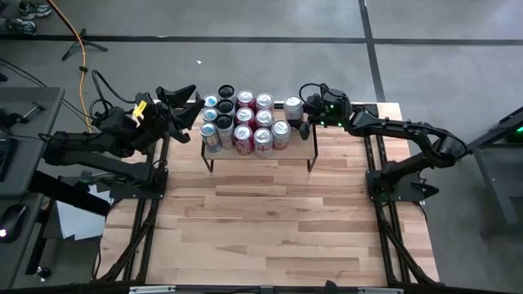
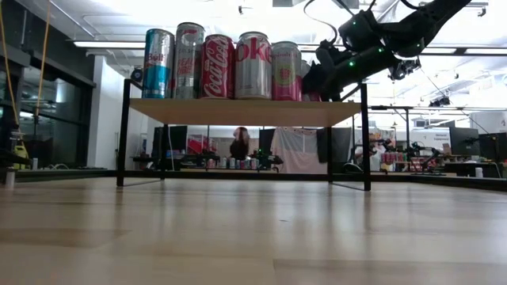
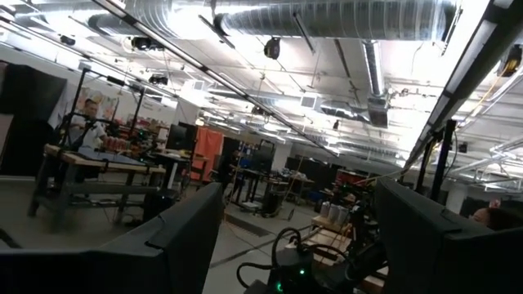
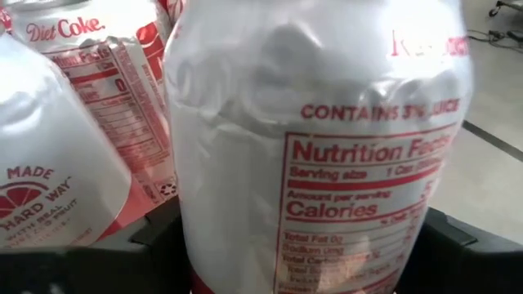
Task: Place canned beverage on shelf
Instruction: Put the pink-white soda can aligned with the other pink-white soda can on the shelf
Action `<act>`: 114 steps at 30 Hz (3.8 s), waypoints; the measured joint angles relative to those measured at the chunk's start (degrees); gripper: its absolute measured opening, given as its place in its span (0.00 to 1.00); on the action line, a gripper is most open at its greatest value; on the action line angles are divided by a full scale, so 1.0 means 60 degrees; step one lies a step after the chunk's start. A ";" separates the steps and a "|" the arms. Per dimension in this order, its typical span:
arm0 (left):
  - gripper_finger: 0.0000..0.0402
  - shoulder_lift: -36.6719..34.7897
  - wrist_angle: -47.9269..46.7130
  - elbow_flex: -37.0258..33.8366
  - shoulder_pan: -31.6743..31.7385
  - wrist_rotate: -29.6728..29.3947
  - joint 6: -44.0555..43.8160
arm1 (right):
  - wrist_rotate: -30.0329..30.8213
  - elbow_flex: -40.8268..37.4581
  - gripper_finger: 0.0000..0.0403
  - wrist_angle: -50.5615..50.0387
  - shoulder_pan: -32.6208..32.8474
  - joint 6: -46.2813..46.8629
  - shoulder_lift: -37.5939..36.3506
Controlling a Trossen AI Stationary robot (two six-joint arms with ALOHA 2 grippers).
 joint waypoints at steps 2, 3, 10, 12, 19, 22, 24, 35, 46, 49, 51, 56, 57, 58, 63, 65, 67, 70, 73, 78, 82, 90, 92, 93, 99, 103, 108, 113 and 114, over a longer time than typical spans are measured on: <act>0.64 0.0000 -0.0004 0.0000 0.0000 0.0000 0.0000 | 0.0055 -0.0004 0.71 -0.0006 0.0004 0.0065 0.0000; 0.64 0.0000 -0.0019 0.0000 0.0000 0.0000 0.0000 | 0.0068 -0.0004 0.71 -0.0037 0.0001 0.0040 0.0000; 0.64 0.0000 -0.0062 0.0000 0.0000 -0.0040 0.0000 | -0.0109 -0.0004 0.71 -0.0129 0.0011 -0.0233 0.0000; 0.64 0.0000 -0.0063 0.0000 0.0000 -0.0040 0.0000 | -0.0183 -0.0004 0.72 -0.0172 0.0009 -0.0301 -0.0003; 0.64 0.0000 -0.0067 0.0000 0.0000 -0.0047 0.0000 | -0.0180 -0.0051 0.82 -0.0345 0.0011 -0.0699 0.0022; 0.64 0.0000 -0.0067 0.0001 0.0000 -0.0047 0.0000 | -0.0200 -0.0048 0.86 -0.0383 0.0011 -0.0672 0.0015; 0.64 0.0000 -0.0070 0.0001 -0.0006 -0.0049 0.0000 | -0.0202 -0.0040 0.89 -0.0415 0.0011 -0.0676 0.0011; 0.64 0.0003 -0.0074 0.0004 -0.0007 -0.0055 0.0000 | -0.0083 -0.0040 0.94 -0.1678 -0.0060 -0.1307 -0.1024; 0.64 -0.0001 -0.0111 0.0004 -0.0007 -0.0058 0.0001 | -0.0008 -0.0040 0.94 -0.3601 -0.0062 -0.1981 -0.2598; 0.64 -0.0029 -0.0103 0.0004 -0.0004 -0.0062 0.0042 | 0.0119 -0.0040 0.94 -0.4035 -0.0062 -0.1964 -0.3161; 0.64 -0.0034 -0.0103 0.0004 -0.0004 -0.0062 0.0249 | 0.0359 -0.0040 0.94 -0.4225 -0.0058 -0.1806 -0.3583; 0.64 -0.0029 -0.0130 0.0004 -0.0004 -0.0062 0.0343 | 0.1383 -0.0037 0.94 -0.4031 -0.0058 0.0227 -0.4516; 0.64 -0.0029 -0.0143 0.0004 -0.0004 -0.0066 0.0357 | 0.1586 -0.0037 0.94 -0.3886 -0.0058 0.0979 -0.4659; 0.64 -0.0029 -0.0155 0.0004 -0.0004 -0.0062 0.0361 | 0.1743 -0.0037 0.94 -0.3724 -0.0058 0.1781 -0.4776; 0.64 -0.0025 -0.0147 0.0004 -0.0004 -0.0113 0.0360 | 0.1664 -0.0033 0.94 -0.2479 -0.0051 0.4098 -0.4990; 0.64 -0.0025 -0.0143 0.0004 -0.0004 -0.0124 0.0357 | 0.1587 -0.0008 0.94 -0.1787 0.0018 0.4434 -0.4856; 0.64 -0.0025 -0.0143 0.0004 -0.0004 -0.0135 0.0357 | 0.1575 0.0327 0.94 -0.2067 0.0184 0.4900 -0.4575; 0.64 -0.0025 -0.0143 0.0004 -0.0004 -0.0135 0.0331 | 0.2092 0.1664 0.94 -0.4462 0.0645 0.5347 -0.3718; 0.64 -0.0025 -0.0143 0.0004 -0.0004 -0.0135 0.0338 | 0.2567 0.3580 0.94 -0.7306 0.0901 0.5593 -0.2520; 0.64 -0.0025 -0.0140 0.0004 -0.0001 -0.0135 0.0328 | 0.2886 0.6844 0.94 -1.0900 0.0878 0.5116 -0.0622; 0.64 -0.0025 -0.0140 0.0004 -0.0004 -0.0135 0.0328 | 0.2989 0.8867 0.94 -1.2415 0.0882 0.5349 0.0668; 0.64 -0.0028 -0.0198 0.0004 -0.0004 -0.0135 0.0350 | 0.4106 1.0886 0.94 -1.4025 0.1480 0.6129 0.2601; 0.64 -0.0029 -0.0342 0.0004 0.0000 -0.0135 0.0353 | 0.4308 1.0987 0.94 -1.4305 0.1671 0.6418 0.2919; 0.64 -0.0029 -0.0435 0.0004 -0.0004 -0.0135 0.0357 | 0.4336 1.0997 0.94 -1.4308 0.1746 0.6537 0.3049; 0.64 -0.0029 -0.0887 0.0004 0.0000 -0.0135 0.0357 | 0.5110 1.1013 0.94 -1.4686 0.2024 0.7149 0.3496; 0.64 -0.0029 -0.0888 0.0004 0.0000 -0.0135 0.0440 | 0.5330 1.1016 0.94 -1.4975 0.2039 0.7451 0.3613; 0.64 -0.0057 -0.0874 0.0004 -0.0004 -0.0135 0.0658 | 0.5409 1.1012 0.94 -1.5013 0.2085 0.7355 0.3679; 0.64 -0.0096 -0.0870 0.0004 -0.0003 -0.0135 0.0678 | 0.5473 1.1012 0.86 -1.5230 0.2091 0.6843 0.3694; 0.64 -0.0102 -0.0865 0.0004 -0.0002 -0.0140 0.0678 | 0.5463 1.1012 0.83 -1.5202 0.2088 0.6618 0.3694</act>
